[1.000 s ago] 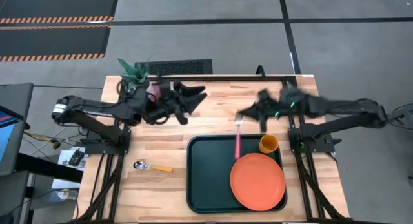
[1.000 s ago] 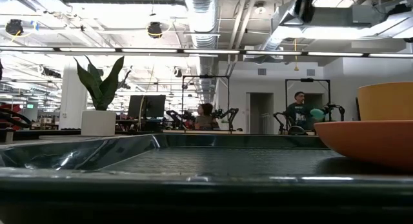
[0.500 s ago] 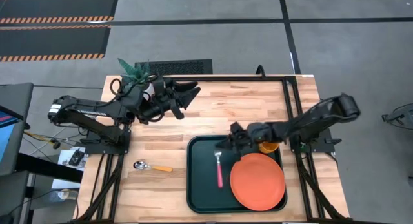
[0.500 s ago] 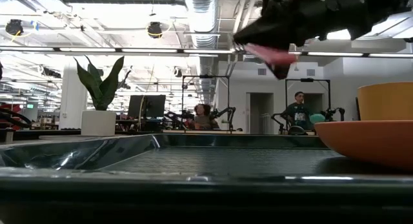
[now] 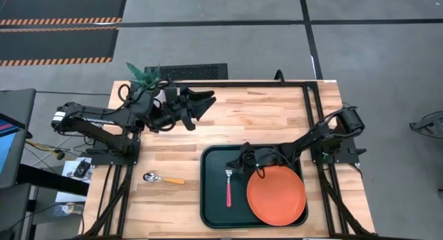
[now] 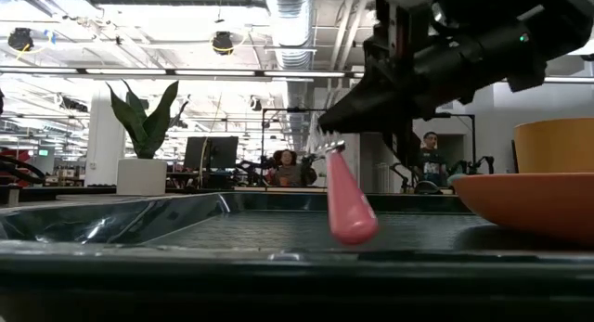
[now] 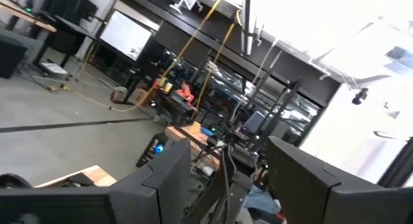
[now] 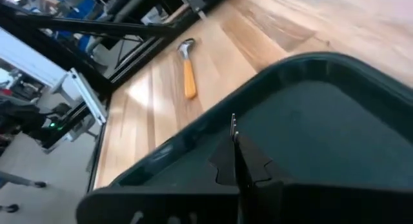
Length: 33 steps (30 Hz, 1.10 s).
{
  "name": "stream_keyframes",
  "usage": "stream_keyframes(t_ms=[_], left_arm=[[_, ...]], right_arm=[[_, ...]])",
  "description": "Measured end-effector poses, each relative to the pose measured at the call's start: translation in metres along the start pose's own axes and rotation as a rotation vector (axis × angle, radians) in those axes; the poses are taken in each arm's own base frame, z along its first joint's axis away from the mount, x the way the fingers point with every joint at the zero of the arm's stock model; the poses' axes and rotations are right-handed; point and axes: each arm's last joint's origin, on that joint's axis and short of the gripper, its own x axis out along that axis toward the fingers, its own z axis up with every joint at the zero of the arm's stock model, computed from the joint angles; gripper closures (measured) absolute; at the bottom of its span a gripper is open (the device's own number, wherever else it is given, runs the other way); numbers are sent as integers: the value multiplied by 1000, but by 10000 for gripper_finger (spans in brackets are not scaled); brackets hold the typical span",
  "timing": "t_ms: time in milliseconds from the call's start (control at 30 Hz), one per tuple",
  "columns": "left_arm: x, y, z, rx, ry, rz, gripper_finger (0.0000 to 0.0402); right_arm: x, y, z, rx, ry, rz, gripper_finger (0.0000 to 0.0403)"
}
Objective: Pick and place plate/cup/fork/spoon on tray
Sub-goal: Put the pink fork next to the orange plate on the black tray
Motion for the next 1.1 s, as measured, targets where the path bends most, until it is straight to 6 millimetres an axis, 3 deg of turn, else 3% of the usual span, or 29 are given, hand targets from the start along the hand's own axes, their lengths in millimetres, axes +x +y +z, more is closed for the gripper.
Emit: stream_keyframes(t_ms=[300, 633, 867, 1100], left_arm=[[0, -1, 0, 7, 14, -25, 214], [0, -2, -1, 11, 32, -59, 214], [0, -1, -1, 11, 32, -58, 214], [0, -1, -1, 12, 32, -58, 214]], right_arm=[[14, -3, -12, 41, 49, -18, 401], [17, -6, -16, 4, 138, -125, 365], [17, -8, -18, -22, 165, -130, 357], [16, -7, -21, -56, 184, -133, 322]])
